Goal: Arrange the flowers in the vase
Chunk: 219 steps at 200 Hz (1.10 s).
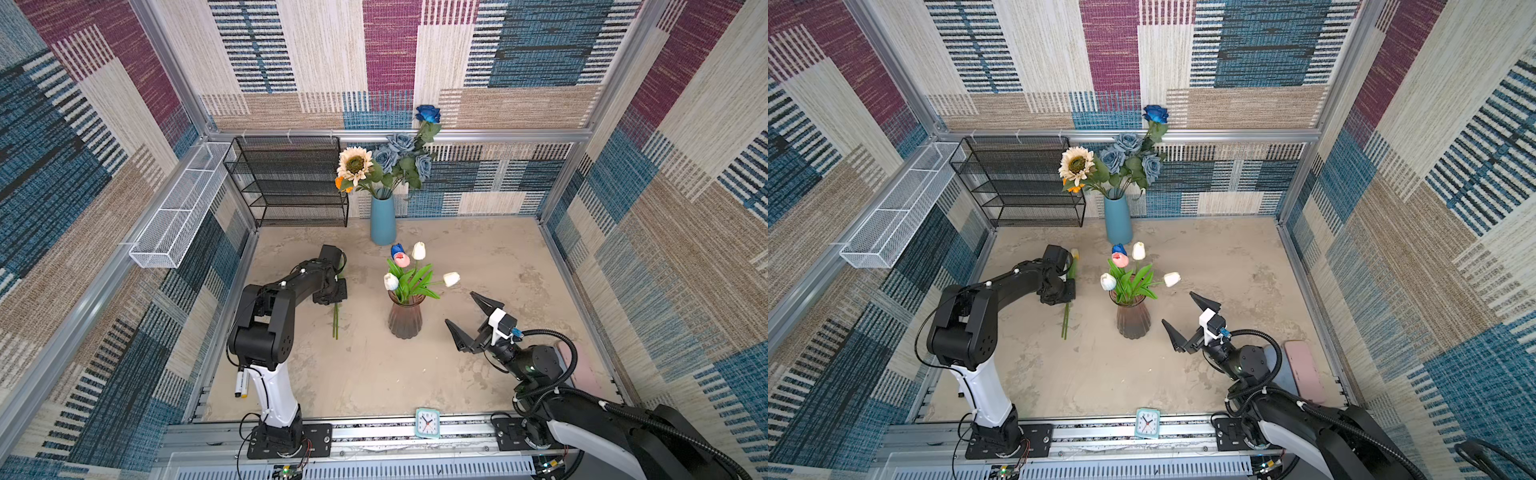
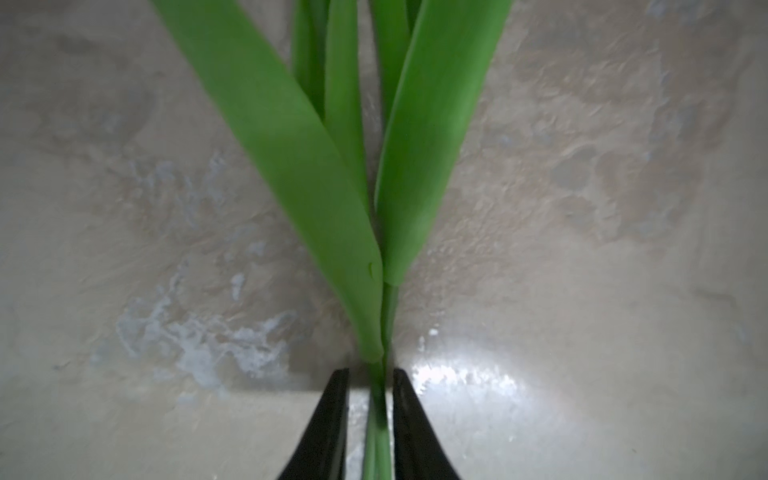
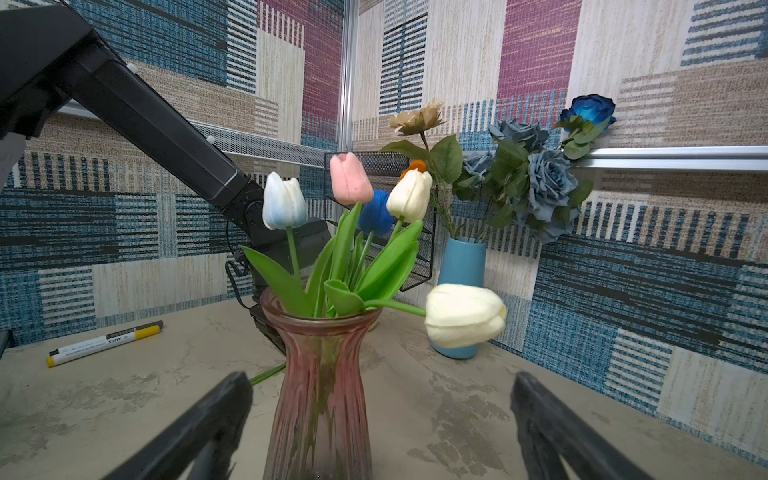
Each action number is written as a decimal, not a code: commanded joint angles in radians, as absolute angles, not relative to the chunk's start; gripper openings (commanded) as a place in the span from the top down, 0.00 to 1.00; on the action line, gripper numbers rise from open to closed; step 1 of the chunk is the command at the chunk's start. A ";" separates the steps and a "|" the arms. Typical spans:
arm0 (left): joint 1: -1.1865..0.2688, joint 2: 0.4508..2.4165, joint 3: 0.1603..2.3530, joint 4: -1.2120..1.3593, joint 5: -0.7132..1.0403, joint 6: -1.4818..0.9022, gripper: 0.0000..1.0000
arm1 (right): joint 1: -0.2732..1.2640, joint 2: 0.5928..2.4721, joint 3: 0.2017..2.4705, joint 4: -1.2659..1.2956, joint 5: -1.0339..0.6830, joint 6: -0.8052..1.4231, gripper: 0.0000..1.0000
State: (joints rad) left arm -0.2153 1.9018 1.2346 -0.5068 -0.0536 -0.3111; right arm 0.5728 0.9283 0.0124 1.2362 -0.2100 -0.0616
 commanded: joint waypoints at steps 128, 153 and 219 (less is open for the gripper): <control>-0.214 1.876 1.243 -0.501 -0.057 -0.300 0.83 | 0.574 0.936 0.025 1.243 -0.221 -0.059 0.00; -0.215 1.898 1.251 -0.501 -0.040 -0.300 0.84 | 0.574 0.937 0.025 1.240 -0.223 -0.058 0.00; -0.215 1.890 1.251 -0.500 -0.044 -0.301 0.94 | 0.574 0.945 0.029 1.241 -0.225 -0.058 0.00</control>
State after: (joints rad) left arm -0.2161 1.9057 1.2472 -0.4900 -0.0456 -0.3103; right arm 0.5728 0.9394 0.0196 1.2339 -0.2173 -0.0616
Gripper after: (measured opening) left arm 0.074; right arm 0.996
